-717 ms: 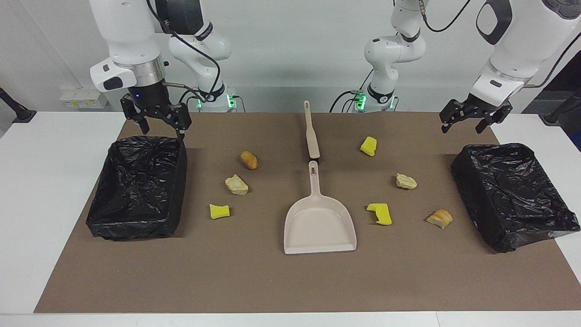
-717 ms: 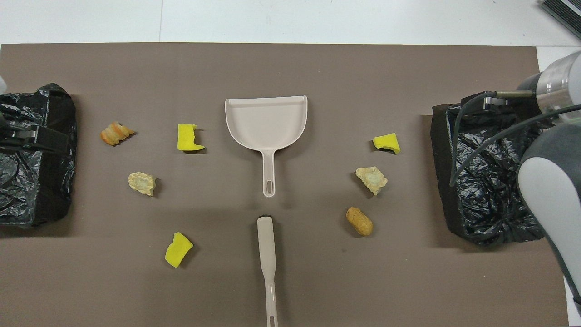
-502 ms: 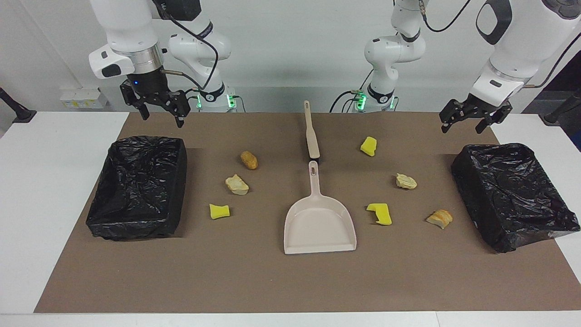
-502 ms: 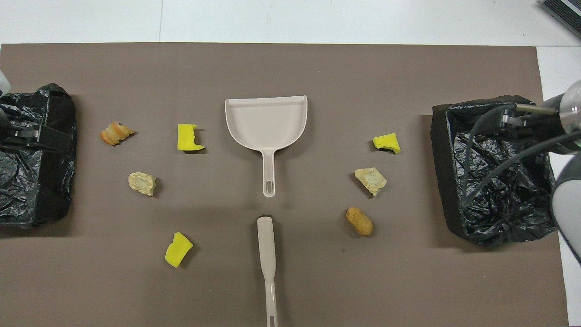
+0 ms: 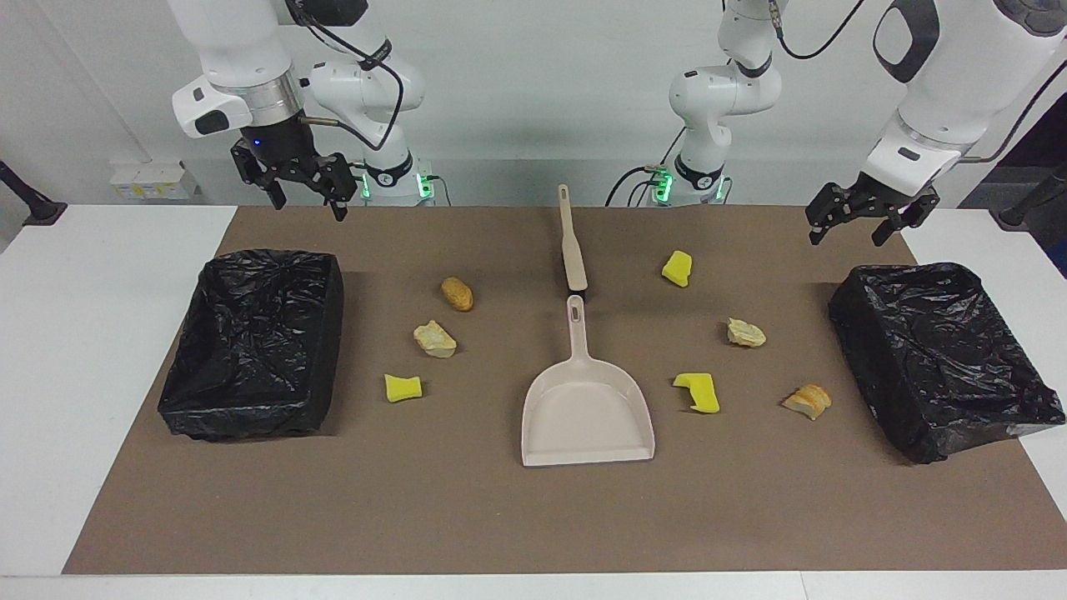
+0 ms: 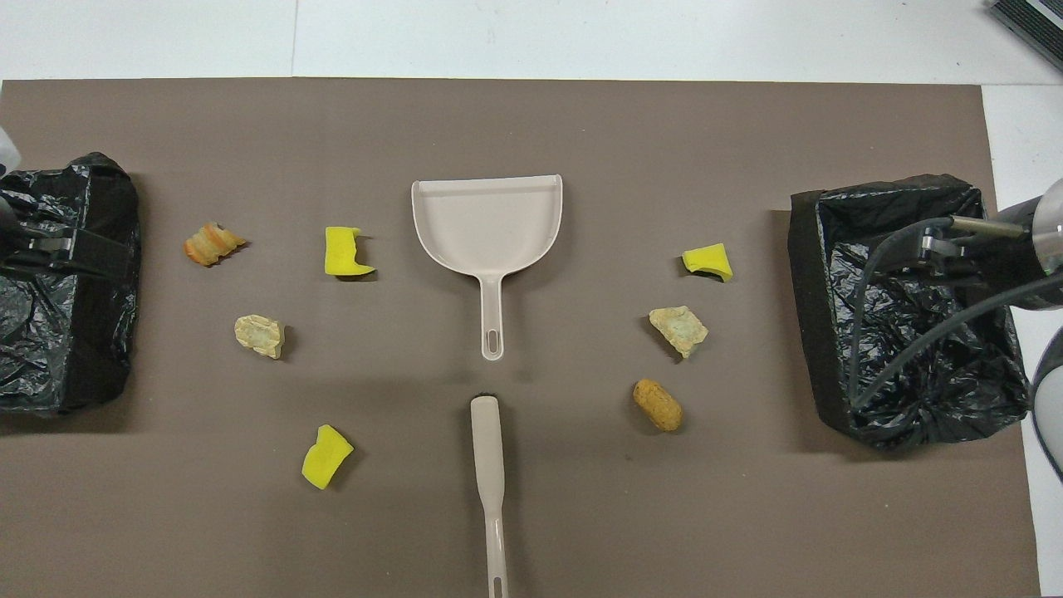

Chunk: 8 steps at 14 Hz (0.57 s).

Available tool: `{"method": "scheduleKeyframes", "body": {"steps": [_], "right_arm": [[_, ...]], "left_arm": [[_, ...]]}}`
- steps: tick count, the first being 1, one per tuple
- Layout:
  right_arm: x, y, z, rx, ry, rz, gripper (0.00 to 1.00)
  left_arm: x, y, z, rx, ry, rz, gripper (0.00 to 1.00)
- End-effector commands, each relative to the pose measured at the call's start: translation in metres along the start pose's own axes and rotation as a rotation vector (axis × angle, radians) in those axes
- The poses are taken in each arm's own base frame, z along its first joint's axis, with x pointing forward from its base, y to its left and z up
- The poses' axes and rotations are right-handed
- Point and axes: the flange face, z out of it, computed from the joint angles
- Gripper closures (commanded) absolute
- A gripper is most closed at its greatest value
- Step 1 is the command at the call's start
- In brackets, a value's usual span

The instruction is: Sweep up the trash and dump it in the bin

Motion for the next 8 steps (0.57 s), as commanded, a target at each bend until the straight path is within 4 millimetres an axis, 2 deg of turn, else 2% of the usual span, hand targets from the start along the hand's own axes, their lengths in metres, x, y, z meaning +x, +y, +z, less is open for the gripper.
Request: {"method": "scheduleKeyframes", "body": {"steps": [1, 5, 8], "right_arm": [[0.000, 0.004, 0.000, 0.026, 0.019, -0.019, 0.00], [0.001, 0.006, 0.001, 0.025, 0.020, -0.047, 0.00], [0.003, 0.004, -0.001, 0.032, 0.040, -0.062, 0.00]], "left_arm": [[0.005, 0.005, 0.008, -0.063, -0.009, 0.015, 0.00], [-0.001, 0.034, 0.047, -0.157, -0.083, 0.066, 0.00], [-0.021, 0.090, 0.078, -0.163, -0.110, 0.124, 0.00]]}}
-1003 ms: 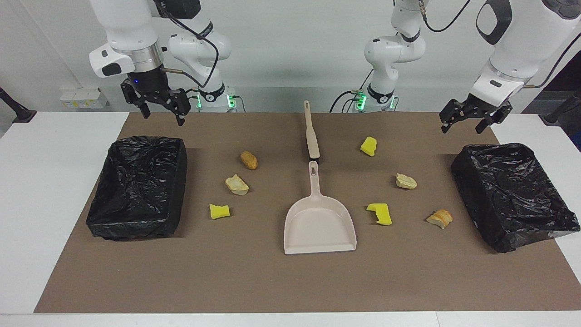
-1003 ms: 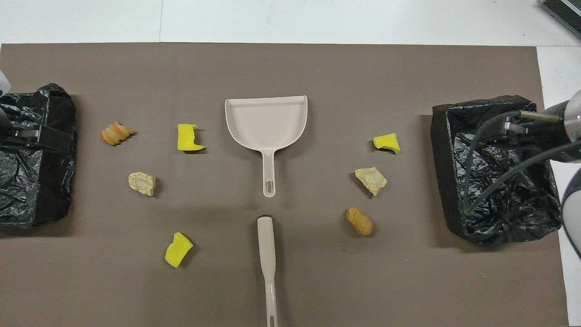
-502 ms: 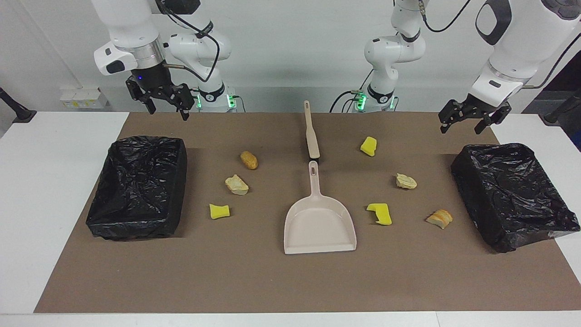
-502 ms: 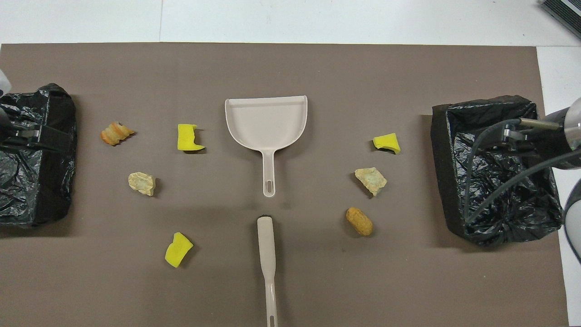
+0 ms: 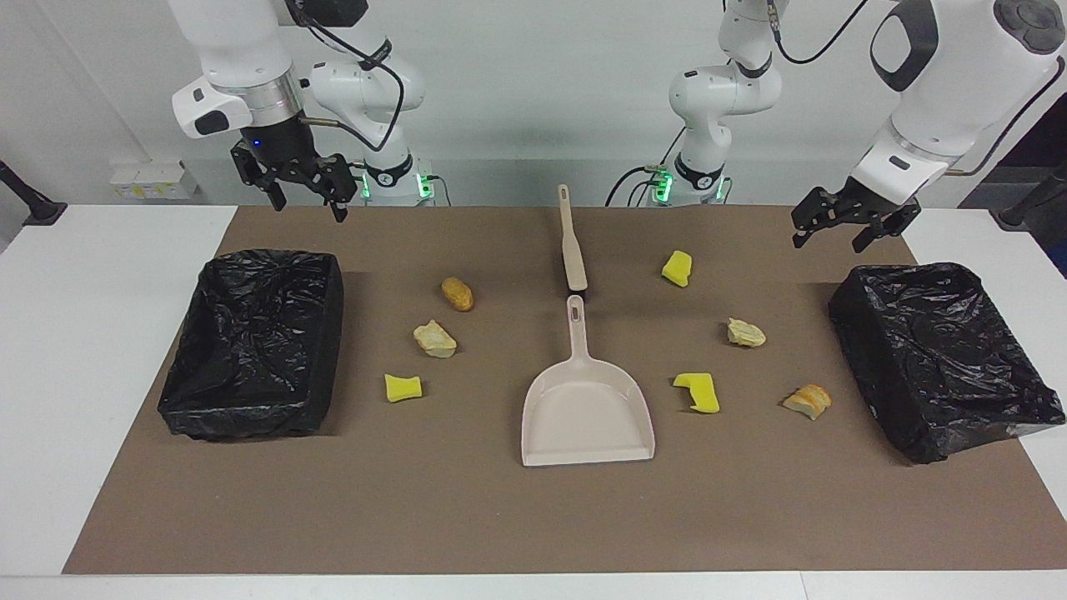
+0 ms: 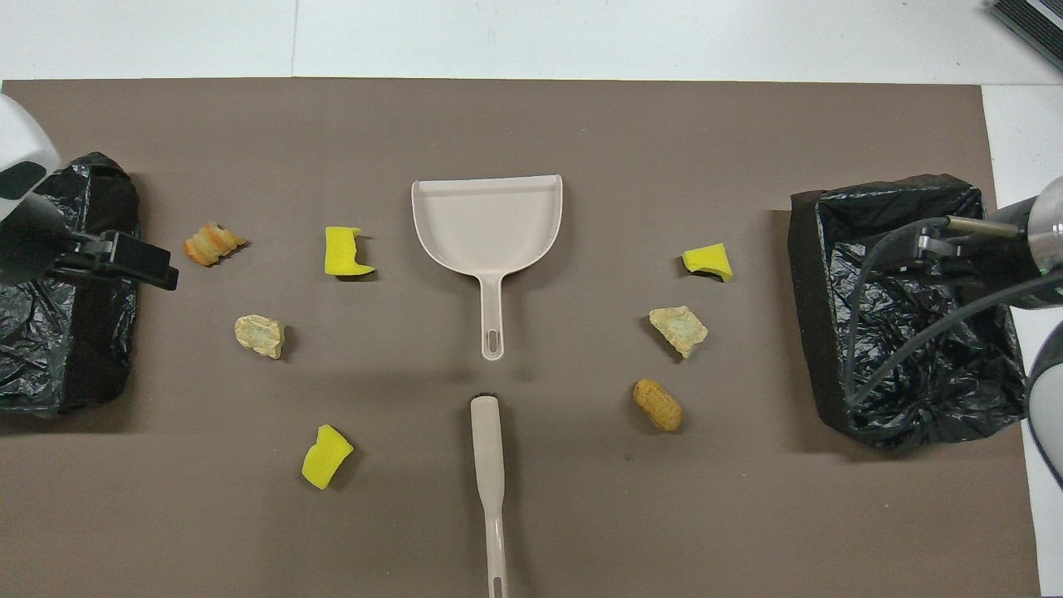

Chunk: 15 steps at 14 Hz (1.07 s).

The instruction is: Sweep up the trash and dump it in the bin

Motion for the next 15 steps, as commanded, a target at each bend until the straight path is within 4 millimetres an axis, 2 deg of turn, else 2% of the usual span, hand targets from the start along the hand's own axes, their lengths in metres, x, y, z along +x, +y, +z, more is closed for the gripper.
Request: {"method": "scheduleKeyframes", "body": {"steps": [1, 4, 7, 10, 11, 13, 15], "right_arm": [[0.001, 0.002, 0.000, 0.027, 0.028, -0.022, 0.00], [0.002, 0.003, 0.000, 0.027, 0.030, -0.022, 0.00], [0.005, 0.001, -0.001, 0.036, 0.055, -0.023, 0.00], [0.007, 0.001, -0.003, 0.041, 0.072, -0.023, 0.00], [0.009, -0.001, -0.003, 0.045, 0.085, -0.026, 0.00], [0.008, -0.003, -0.004, 0.046, 0.088, -0.031, 0.00], [0.008, -0.004, -0.003, 0.046, 0.087, -0.031, 0.00]], "left_arm": [[-0.022, 0.046, 0.038, 0.007, 0.000, 0.046, 0.00], [-0.048, 0.094, 0.085, 0.034, 0.008, 0.041, 0.00], [-0.065, 0.136, 0.132, 0.055, -0.011, 0.023, 0.00], [-0.091, 0.176, 0.202, 0.081, -0.004, 0.032, 0.00], [-0.102, 0.189, 0.219, 0.088, -0.001, 0.040, 0.00], [-0.129, 0.223, 0.244, 0.108, -0.012, 0.025, 0.00], [-0.154, 0.249, 0.251, 0.114, 0.004, -0.014, 0.00]]}}
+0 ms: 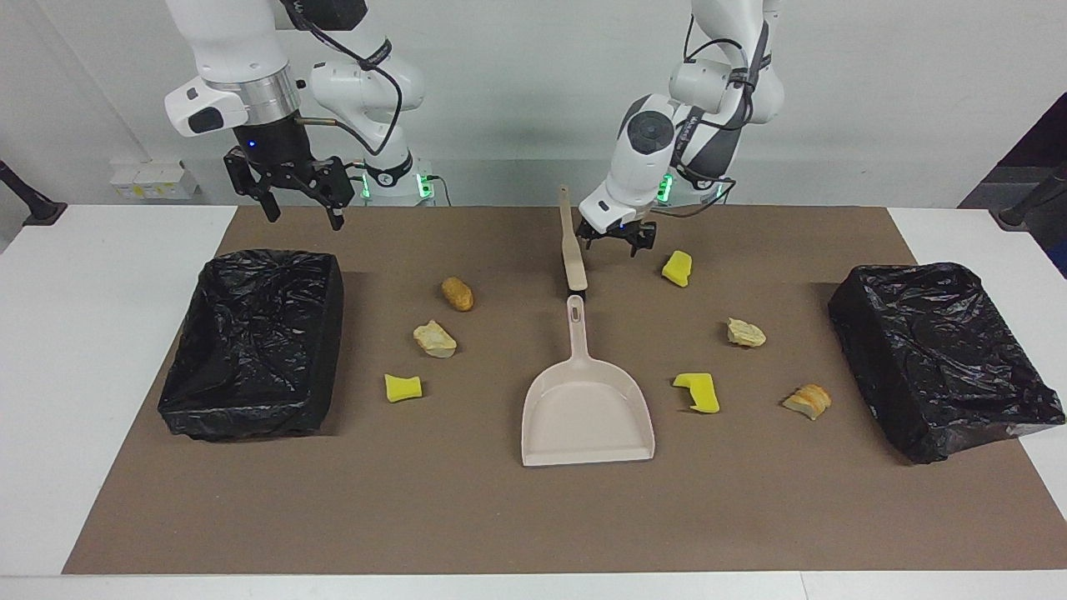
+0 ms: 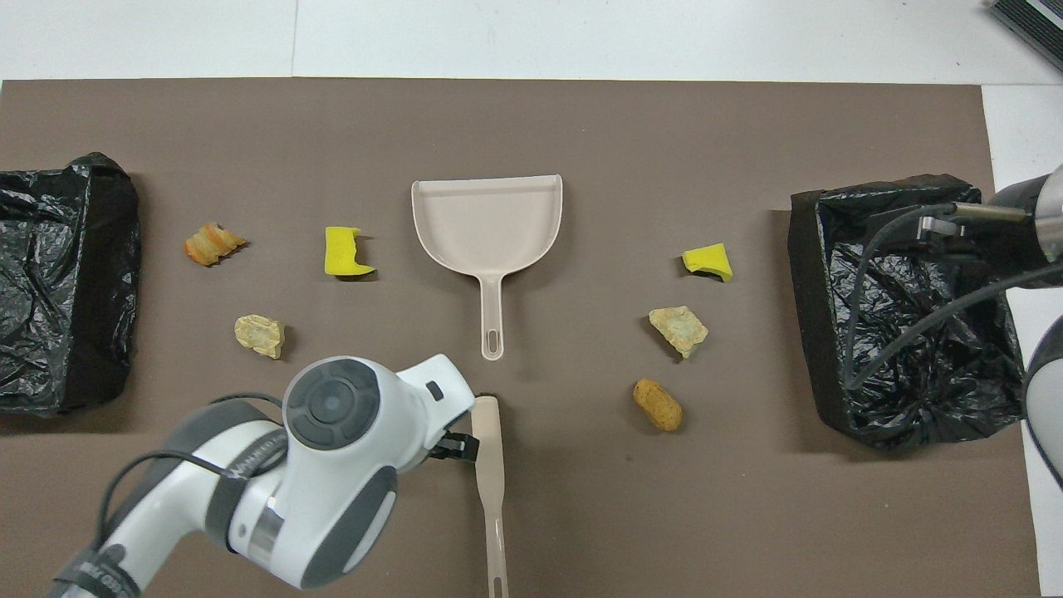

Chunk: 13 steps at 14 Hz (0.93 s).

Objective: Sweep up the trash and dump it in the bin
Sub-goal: 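Reach the left gripper to the beige brush handle and grasp it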

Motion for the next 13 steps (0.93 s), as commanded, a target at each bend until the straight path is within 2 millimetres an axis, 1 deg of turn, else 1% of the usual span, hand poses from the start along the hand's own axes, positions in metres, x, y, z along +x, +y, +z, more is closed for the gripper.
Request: {"method": "scheduleKeyframes", "body": {"steps": [1, 2, 4, 5, 6, 8, 9, 10, 11, 12, 13], "right_arm": [[-0.002, -0.001, 0.001, 0.021, 0.007, -0.024, 0.00], [-0.001, -0.001, 0.001, 0.022, 0.009, -0.024, 0.00], [-0.002, -0.002, 0.001, 0.022, 0.009, -0.020, 0.00], [-0.002, -0.003, 0.001, 0.023, 0.011, -0.020, 0.00], [-0.002, -0.005, 0.000, 0.024, 0.013, -0.023, 0.00], [-0.002, -0.005, 0.001, 0.023, 0.012, -0.025, 0.00], [-0.002, -0.005, 0.001, 0.023, 0.012, -0.027, 0.00], [-0.002, -0.005, 0.001, 0.023, 0.012, -0.027, 0.00], [-0.002, -0.005, 0.001, 0.023, 0.010, -0.027, 0.00], [-0.003, -0.006, 0.000, 0.023, 0.011, -0.025, 0.00], [-0.002, -0.005, 0.001, 0.023, 0.011, -0.023, 0.00]], "left_arm": [[-0.042, 0.027, -0.001, -0.015, 0.050, -0.037, 0.00], [-0.052, 0.031, 0.002, -0.021, 0.069, -0.046, 0.00], [-0.079, 0.039, 0.010, -0.027, 0.098, -0.051, 0.00], [-0.083, 0.039, 0.011, -0.033, 0.107, -0.081, 0.00], [-0.087, 0.044, 0.013, -0.031, 0.106, -0.078, 0.00], [-0.094, 0.054, 0.025, -0.035, 0.112, -0.087, 0.01], [-0.098, 0.056, 0.030, -0.043, 0.124, -0.093, 0.04], [-0.099, 0.059, 0.034, -0.042, 0.122, -0.102, 0.10], [-0.102, 0.064, 0.036, -0.041, 0.121, -0.095, 0.12], [-0.103, 0.065, 0.036, -0.042, 0.121, -0.099, 0.17], [-0.103, 0.065, 0.036, -0.045, 0.124, -0.102, 0.26]]}}
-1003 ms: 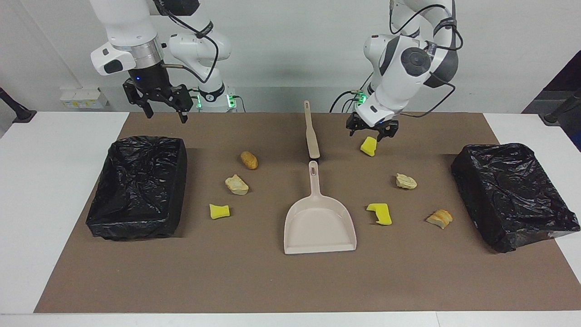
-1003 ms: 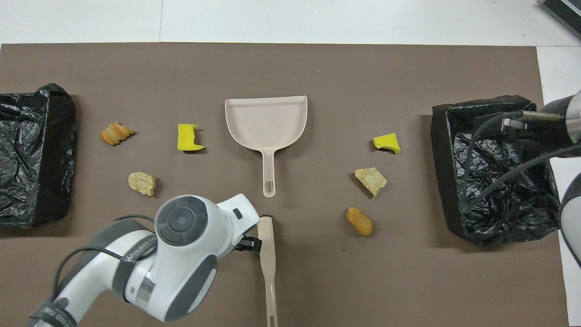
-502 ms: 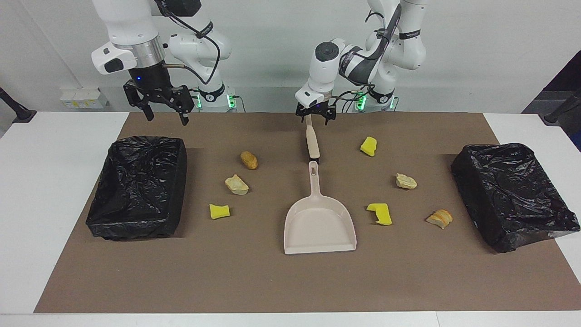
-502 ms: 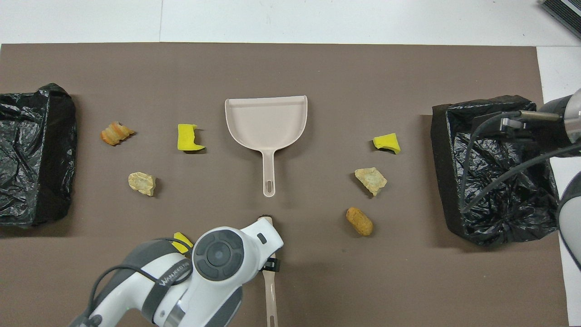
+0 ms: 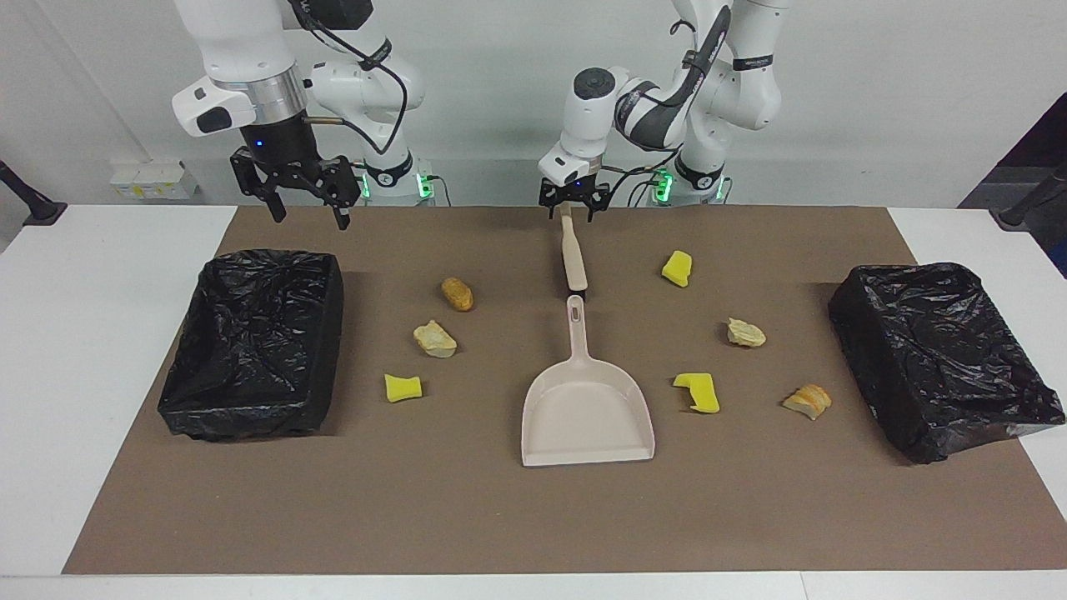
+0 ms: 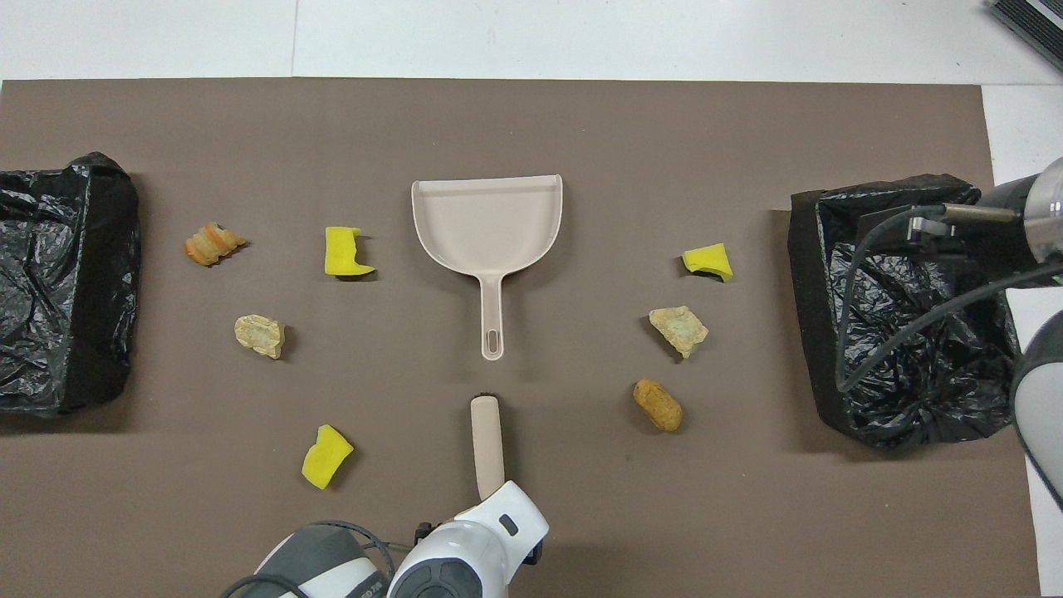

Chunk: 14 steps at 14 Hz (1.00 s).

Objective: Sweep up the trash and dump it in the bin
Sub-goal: 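Reach the left gripper to the beige brush handle and grasp it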

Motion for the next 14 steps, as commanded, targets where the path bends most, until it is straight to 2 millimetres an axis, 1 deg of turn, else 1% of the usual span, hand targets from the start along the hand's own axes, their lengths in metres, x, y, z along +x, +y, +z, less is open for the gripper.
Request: {"method": "scheduleKeyframes", "body": {"steps": [1, 2, 4, 5, 7, 8, 9, 10, 12, 14], "right_arm": [[-0.001, 0.001, 0.001, 0.021, 0.010, -0.012, 0.00], [-0.001, 0.000, 0.001, 0.021, 0.010, -0.013, 0.00], [-0.001, 0.001, 0.001, 0.020, 0.010, -0.010, 0.00], [0.000, 0.001, 0.001, 0.021, 0.012, -0.010, 0.00], [-0.001, 0.000, 0.001, 0.021, 0.012, -0.010, 0.00], [-0.001, -0.001, 0.000, 0.022, 0.013, -0.010, 0.00], [-0.001, -0.001, 0.000, 0.022, 0.013, -0.010, 0.00], [-0.001, -0.002, 0.000, 0.023, 0.015, -0.016, 0.00], [0.002, -0.004, 0.000, 0.031, 0.045, -0.022, 0.00], [0.004, -0.003, -0.001, 0.035, 0.060, -0.019, 0.00]], "left_arm": [[-0.007, 0.001, 0.007, -0.015, 0.003, -0.018, 0.31], [-0.010, 0.005, 0.010, -0.014, 0.001, -0.025, 0.36], [-0.010, 0.006, 0.015, -0.013, 0.000, -0.038, 0.46], [-0.010, 0.006, 0.016, -0.011, -0.002, -0.045, 0.57], [-0.008, 0.004, 0.016, -0.004, -0.010, -0.055, 0.87], [-0.005, 0.002, 0.015, -0.004, -0.009, -0.059, 1.00], [-0.001, 0.001, 0.010, -0.006, -0.007, -0.063, 1.00], [0.008, -0.004, 0.003, 0.006, -0.021, -0.087, 1.00], [0.022, -0.010, -0.016, 0.037, -0.052, -0.112, 1.00], [0.038, -0.028, -0.040, 0.087, -0.046, -0.128, 1.00]]}}
